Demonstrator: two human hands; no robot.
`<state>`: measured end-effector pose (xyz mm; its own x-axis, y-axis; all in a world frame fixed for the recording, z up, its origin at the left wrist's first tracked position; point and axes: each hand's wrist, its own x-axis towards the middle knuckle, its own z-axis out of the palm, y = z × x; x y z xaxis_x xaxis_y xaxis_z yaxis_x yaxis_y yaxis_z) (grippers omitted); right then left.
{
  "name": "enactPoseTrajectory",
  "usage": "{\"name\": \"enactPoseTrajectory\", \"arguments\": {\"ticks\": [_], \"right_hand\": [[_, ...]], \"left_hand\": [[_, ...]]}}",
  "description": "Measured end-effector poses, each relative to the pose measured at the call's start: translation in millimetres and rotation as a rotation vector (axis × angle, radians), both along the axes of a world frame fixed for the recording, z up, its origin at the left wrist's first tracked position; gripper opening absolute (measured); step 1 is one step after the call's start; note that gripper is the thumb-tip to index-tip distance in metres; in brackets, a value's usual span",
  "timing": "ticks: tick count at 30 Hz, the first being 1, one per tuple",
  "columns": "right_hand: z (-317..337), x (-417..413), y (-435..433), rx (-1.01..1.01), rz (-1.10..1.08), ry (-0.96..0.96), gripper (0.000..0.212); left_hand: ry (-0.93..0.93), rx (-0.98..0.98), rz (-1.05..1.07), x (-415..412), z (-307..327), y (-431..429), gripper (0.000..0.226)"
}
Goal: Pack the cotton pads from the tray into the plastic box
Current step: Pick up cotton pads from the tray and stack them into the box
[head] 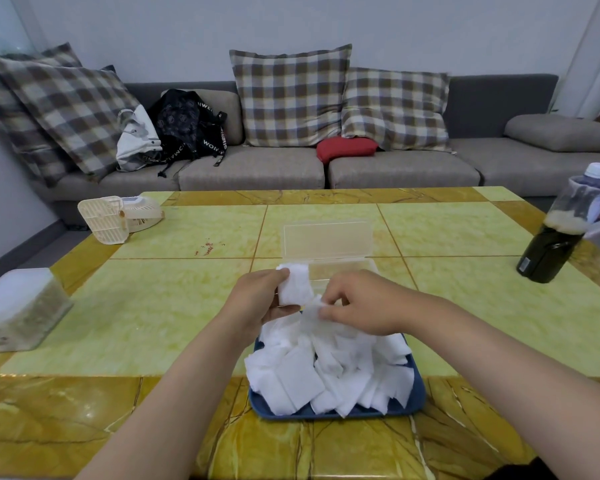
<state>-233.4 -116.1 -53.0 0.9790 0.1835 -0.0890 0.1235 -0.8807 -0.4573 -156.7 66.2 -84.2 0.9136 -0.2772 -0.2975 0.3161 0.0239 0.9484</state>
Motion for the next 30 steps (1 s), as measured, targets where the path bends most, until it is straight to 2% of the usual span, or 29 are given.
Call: {"name": "enactPoseTrajectory", "arguments": {"ticks": [2, 4, 6, 8, 16, 19, 22, 25, 27, 30], "right_hand": [[4, 2, 0, 0.278, -0.139, -0.102, 0.039], [10, 5, 0, 0.578, -0.276, -0.108, 0.028], [14, 5, 3, 0.713, -0.343, -0.060, 0.015], [15, 5, 8, 0.738, -0.382, -0.015, 0.007], [4, 21, 12, 0.579, -0.520, -0.087, 0.011], [1, 23, 13, 0.507, -0.519, -0.117, 0.015], [-1, 28, 11, 0.430, -0.534, -0.181, 0.026], [3, 30, 6, 0.525, -0.549, -0.066, 0.037], [8, 30, 4, 0.603, -0.494, 0.063, 0.028], [12, 38, 2, 0.634, -0.481, 0.058, 0.018]], "left_hand": [[-0.008, -0.010, 0.015, 0, -1, 0, 0.023], [-0.011, -0.019, 0.009, -1, -1, -3, 0.023], [-0.003, -0.043, -0.022, -4, 1, -7, 0.024], [0.008, -0.085, -0.075, -8, 4, -11, 0.024], [0.001, -0.135, -0.145, -9, 9, -10, 0.031], [-0.023, -0.121, -0.175, -8, 11, -9, 0.033], [-0.084, -0.067, -0.226, -6, 10, -6, 0.023], [-0.050, -0.110, -0.236, -1, 11, -5, 0.019], [-0.042, -0.124, -0.246, 3, 14, -7, 0.020], [-0.101, -0.079, -0.223, 12, 18, -11, 0.023]]}}
